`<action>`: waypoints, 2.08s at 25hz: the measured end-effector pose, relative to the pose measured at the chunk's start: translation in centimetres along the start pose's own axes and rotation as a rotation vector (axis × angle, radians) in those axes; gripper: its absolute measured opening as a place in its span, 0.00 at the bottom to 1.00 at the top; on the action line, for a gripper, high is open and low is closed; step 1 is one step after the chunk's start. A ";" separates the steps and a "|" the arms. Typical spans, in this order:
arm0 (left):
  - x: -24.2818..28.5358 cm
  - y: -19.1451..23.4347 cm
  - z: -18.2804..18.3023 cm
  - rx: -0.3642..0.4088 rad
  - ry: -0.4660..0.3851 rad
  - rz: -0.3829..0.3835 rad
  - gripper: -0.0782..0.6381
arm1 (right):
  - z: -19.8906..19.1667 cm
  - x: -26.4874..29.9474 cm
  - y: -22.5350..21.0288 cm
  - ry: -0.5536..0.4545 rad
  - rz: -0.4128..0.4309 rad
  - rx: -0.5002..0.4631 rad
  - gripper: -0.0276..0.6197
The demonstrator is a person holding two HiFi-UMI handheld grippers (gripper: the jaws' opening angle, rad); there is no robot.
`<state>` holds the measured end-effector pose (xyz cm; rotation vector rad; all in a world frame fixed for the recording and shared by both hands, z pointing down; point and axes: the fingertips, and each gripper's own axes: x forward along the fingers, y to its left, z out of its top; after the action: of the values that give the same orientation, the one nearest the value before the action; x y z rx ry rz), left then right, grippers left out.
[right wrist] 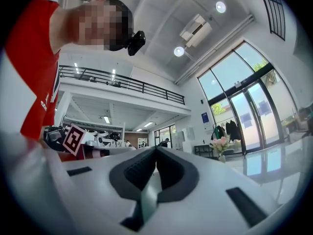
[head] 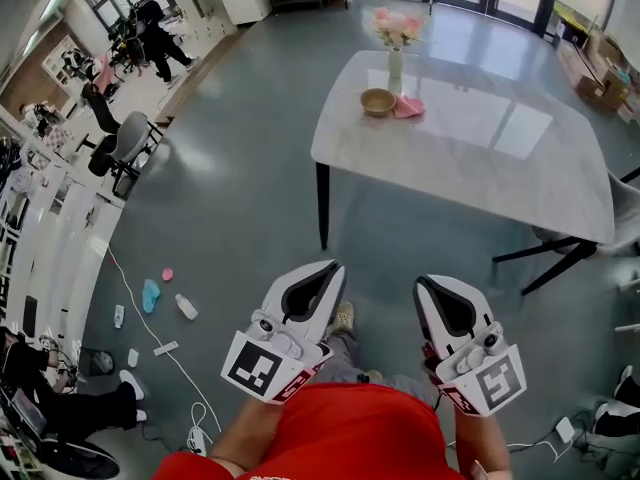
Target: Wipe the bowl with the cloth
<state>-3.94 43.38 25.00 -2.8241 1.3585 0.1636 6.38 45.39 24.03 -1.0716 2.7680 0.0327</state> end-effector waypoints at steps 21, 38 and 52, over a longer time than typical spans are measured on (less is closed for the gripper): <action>12.7 17.4 -1.4 -0.071 0.069 -0.156 0.12 | -2.5 18.2 -11.6 0.027 -0.168 -0.009 0.05; 16.5 21.6 -3.5 -0.098 0.106 -0.178 0.12 | -4.2 22.2 -15.9 0.082 -0.199 -0.022 0.05; 22.6 25.1 -5.0 -0.080 0.149 -0.108 0.12 | -5.3 26.0 -22.7 0.114 -0.141 -0.079 0.05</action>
<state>-9.03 9.90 28.88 -3.0224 1.2458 0.0072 1.82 10.80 25.85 -1.3255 2.8038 0.0649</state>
